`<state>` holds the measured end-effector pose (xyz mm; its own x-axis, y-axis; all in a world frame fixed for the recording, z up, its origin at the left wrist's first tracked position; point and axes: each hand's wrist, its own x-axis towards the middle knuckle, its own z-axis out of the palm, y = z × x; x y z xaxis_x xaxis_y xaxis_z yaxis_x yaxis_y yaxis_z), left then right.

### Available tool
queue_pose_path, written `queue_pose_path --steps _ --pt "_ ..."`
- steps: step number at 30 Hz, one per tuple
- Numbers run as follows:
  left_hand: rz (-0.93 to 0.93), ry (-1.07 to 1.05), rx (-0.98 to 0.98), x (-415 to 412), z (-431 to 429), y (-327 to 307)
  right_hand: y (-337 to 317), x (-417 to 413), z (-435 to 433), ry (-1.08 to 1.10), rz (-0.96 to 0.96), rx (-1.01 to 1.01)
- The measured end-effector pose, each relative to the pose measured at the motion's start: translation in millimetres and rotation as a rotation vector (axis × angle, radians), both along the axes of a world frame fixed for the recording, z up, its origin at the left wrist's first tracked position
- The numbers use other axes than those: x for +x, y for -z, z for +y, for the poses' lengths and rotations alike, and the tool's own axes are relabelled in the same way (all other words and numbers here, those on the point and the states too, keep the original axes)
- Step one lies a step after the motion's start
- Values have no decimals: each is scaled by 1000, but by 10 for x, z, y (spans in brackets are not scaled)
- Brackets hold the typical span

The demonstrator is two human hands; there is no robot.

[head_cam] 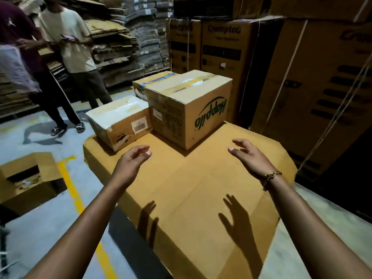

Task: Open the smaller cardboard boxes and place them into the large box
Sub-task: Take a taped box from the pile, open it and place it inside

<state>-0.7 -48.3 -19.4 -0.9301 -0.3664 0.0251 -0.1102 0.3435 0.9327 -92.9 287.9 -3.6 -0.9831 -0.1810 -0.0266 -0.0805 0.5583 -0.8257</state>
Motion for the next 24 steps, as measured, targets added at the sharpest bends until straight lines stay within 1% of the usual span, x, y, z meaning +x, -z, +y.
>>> queue_pose_path --steps 4,7,8,12,16,20,24 --pt "-6 27 -15 -654 -348 -44 69 -464 -485 15 -101 -90" --pt "-2 60 -25 -1333 -689 -10 191 -847 -902 48 -173 -188" --pt "5 65 -4 -1576 -800 -4 237 -974 -1046 68 -185 -220" --pt "-20 62 194 -2604 -1230 -51 342 -1407 -1583 208 -227 -348" --pt "-25 84 227 -3444 -1678 -115 314 -1804 -1979 365 -232 -437" --pt "-78 148 305 -3897 -1809 -121 202 -2051 -2214 441 -204 -454" --pt "-99 273 321 -3968 -1828 -66 142 -2098 -2358 441 -196 -454"
